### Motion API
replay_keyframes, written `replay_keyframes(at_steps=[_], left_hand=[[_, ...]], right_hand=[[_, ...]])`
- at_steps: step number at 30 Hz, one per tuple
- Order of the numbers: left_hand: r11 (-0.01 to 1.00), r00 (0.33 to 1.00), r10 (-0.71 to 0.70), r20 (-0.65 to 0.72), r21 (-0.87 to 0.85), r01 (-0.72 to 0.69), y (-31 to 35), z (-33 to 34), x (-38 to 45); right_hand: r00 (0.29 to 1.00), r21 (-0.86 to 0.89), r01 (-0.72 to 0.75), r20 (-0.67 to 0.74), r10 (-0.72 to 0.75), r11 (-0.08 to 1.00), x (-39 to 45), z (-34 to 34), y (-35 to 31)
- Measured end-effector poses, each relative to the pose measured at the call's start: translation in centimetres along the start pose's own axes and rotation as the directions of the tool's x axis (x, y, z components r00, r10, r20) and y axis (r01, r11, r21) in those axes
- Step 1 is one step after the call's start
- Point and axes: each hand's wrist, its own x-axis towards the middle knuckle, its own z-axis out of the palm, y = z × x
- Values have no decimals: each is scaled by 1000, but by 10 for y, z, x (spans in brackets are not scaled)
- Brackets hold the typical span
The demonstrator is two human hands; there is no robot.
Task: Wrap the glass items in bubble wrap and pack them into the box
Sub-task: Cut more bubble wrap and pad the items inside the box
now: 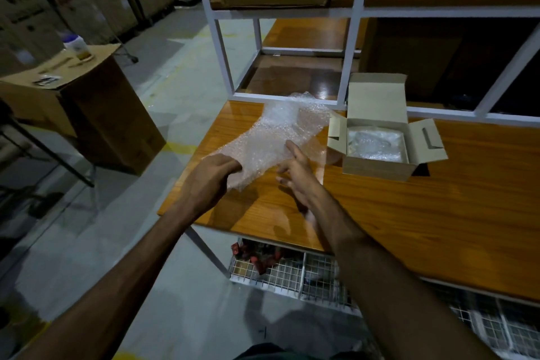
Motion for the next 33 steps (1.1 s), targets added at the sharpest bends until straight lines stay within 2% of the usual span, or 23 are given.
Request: replay_keyframes(at_steps=[5,8,12,17,20,23,28,31,33], left_hand=[[986,997,-72,15,149,69,-33,-9,-32],[969,991,-132,27,215,124,-44,-13,-50],[951,983,-175,45,267,157,-41,-10,-70],[957,978,-185,97,245,157,-22,16,-76],[971,978,-139,154,218,103,1,36,-68],[989,973,-82,214,140,52,31,57,-58],[999,942,-5,337,44,-10,81,89,-48],[1000,937,1,349,3,-2,104,104,-45],[1000,957,15,289,-3,-15,113,115,-46]], right_hand=[[992,-41,18,-123,-23,999,-3,-15,14],[981,-67,74,-174,-85,995,-21,-17,29],[935,-271,182,-249,-252,945,-41,-30,53],[857,-527,178,-332,-394,831,-67,-90,83],[845,-623,96,-362,-395,776,-85,-130,86],[820,-645,-43,-459,-342,763,-107,-165,87],[793,-652,-151,-529,-302,743,-140,-222,82],[777,-682,-208,-551,-305,701,-157,-251,78],[789,-699,-229,-541,-292,678,-168,-267,78]])
